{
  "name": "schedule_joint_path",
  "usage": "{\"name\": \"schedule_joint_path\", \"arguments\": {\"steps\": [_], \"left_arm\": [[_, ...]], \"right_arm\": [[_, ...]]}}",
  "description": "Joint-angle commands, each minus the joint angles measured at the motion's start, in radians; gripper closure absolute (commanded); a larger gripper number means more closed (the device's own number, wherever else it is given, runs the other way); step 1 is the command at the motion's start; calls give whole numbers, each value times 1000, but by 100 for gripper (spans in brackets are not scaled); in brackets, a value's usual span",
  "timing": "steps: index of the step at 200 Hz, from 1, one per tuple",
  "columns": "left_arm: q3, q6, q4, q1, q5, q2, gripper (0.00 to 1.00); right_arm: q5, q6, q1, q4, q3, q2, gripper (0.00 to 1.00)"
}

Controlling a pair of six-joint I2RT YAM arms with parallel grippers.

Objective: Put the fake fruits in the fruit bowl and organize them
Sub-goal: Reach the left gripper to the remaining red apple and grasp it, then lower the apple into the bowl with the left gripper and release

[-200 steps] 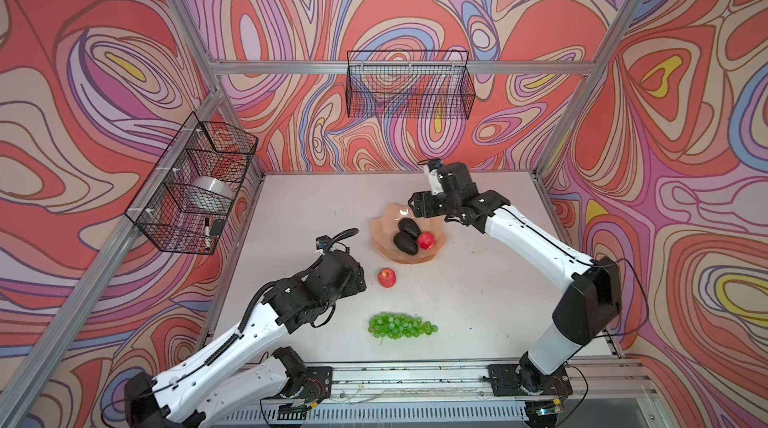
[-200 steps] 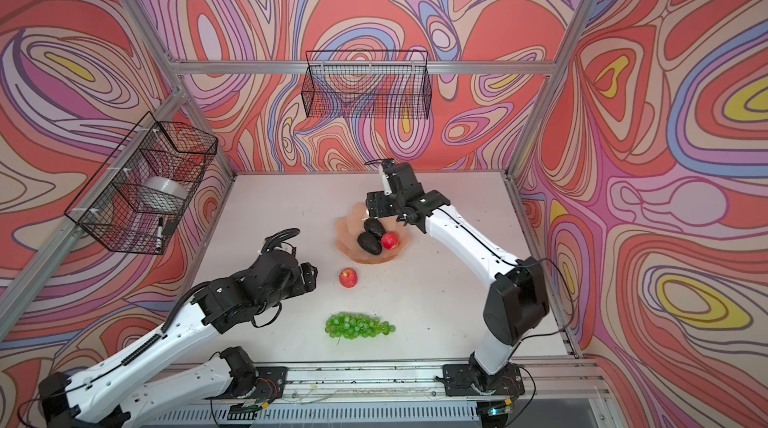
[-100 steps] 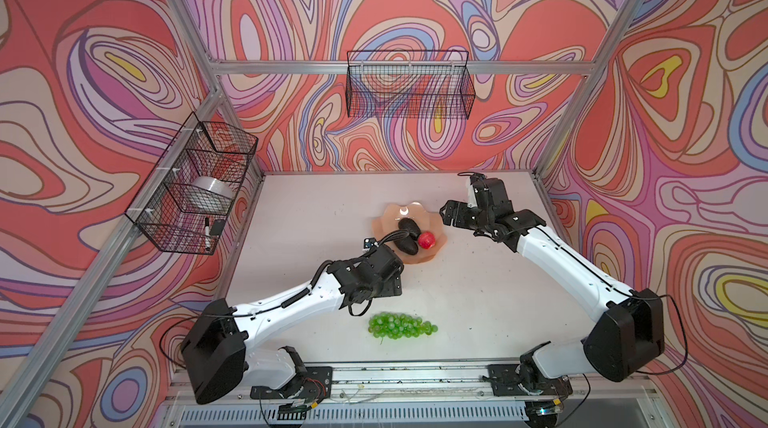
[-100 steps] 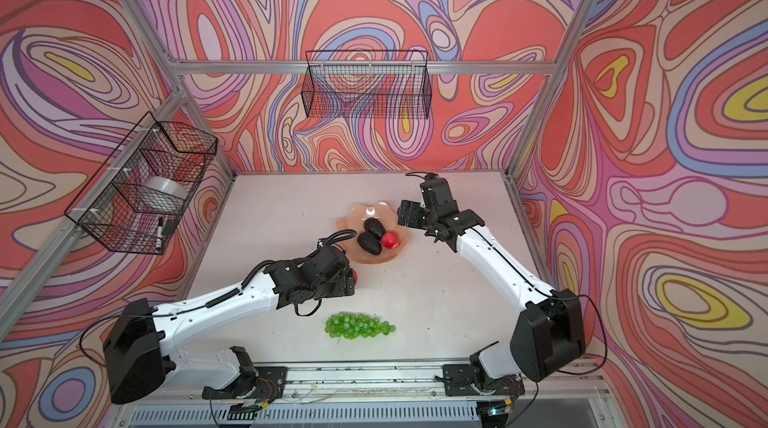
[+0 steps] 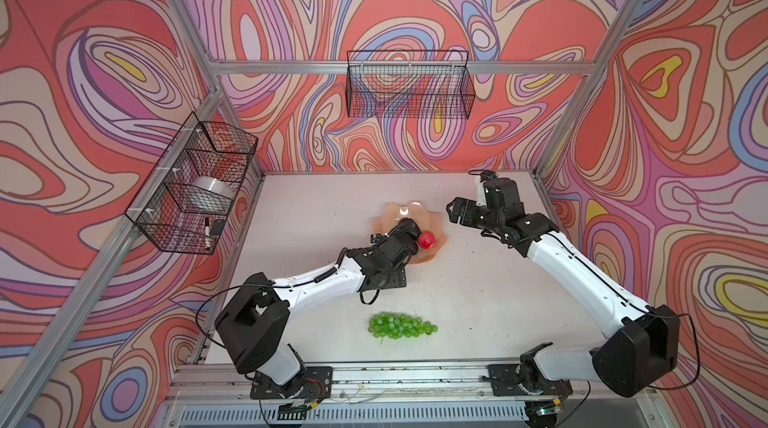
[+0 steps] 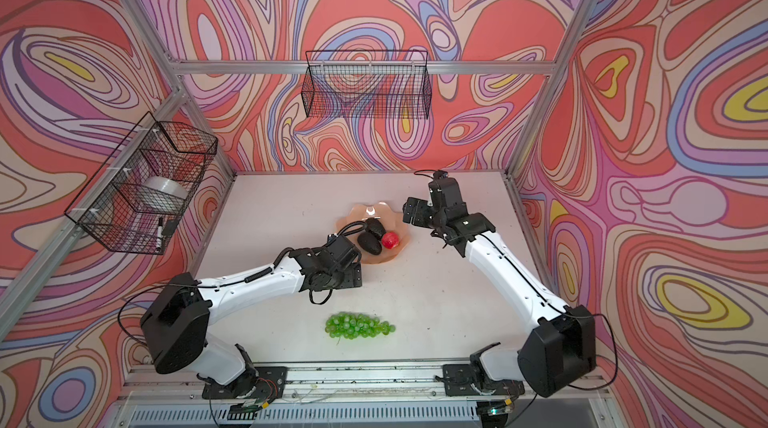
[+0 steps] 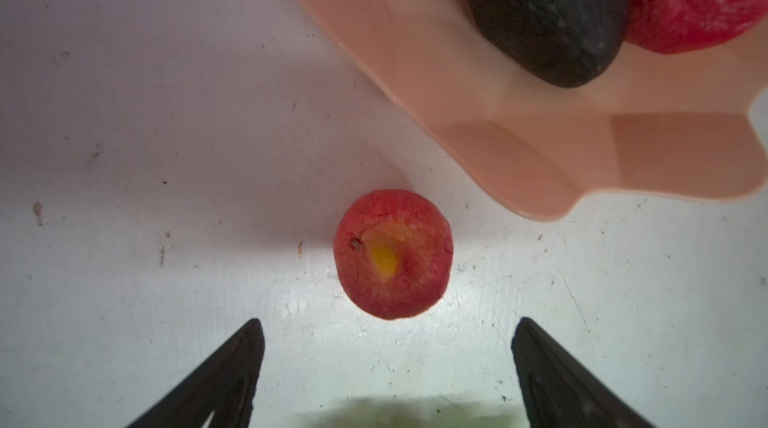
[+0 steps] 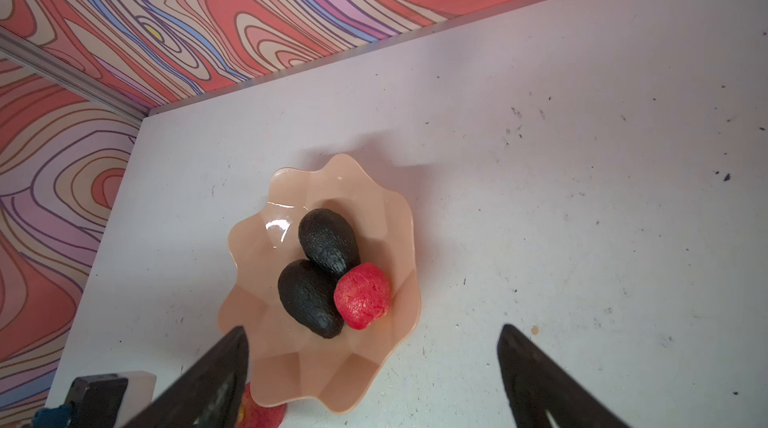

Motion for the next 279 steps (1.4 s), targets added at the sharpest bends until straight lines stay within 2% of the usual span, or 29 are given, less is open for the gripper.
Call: {"name": "schedule_joint_path", "arguments": {"steps": [1,54,101,163,193,220,236,258,279], "left_arm": [[9,35,35,12,19,34,7],[61,33,54,26,58,153,9],[58,31,88,58,81,176,18],[32,59,39,61,69,149,46],[-15,77,-9,61,69,13,58],[-24,110,-49,62,60,-161,60],[24,158,-69,61,75,-207,60],[136,222,-89,61,88,-167,58],[235,256,-76,62,123,-56,58]], "right_arm": [[11,-2,-7,-7,-13,-23,3],[17,-2,-10,-10,-10,-32,3],[16,-4,-11,-10,-10,-29,3],[11,-2,-13,-3,-10,-17,3],[10,-2,-14,0,-11,-13,3],[4,8,-13,13,-16,-3,3],[-5,15,-13,23,-18,2,4],[-3,20,-14,24,-20,-2,4],[2,28,-16,21,-31,-18,4]]}}
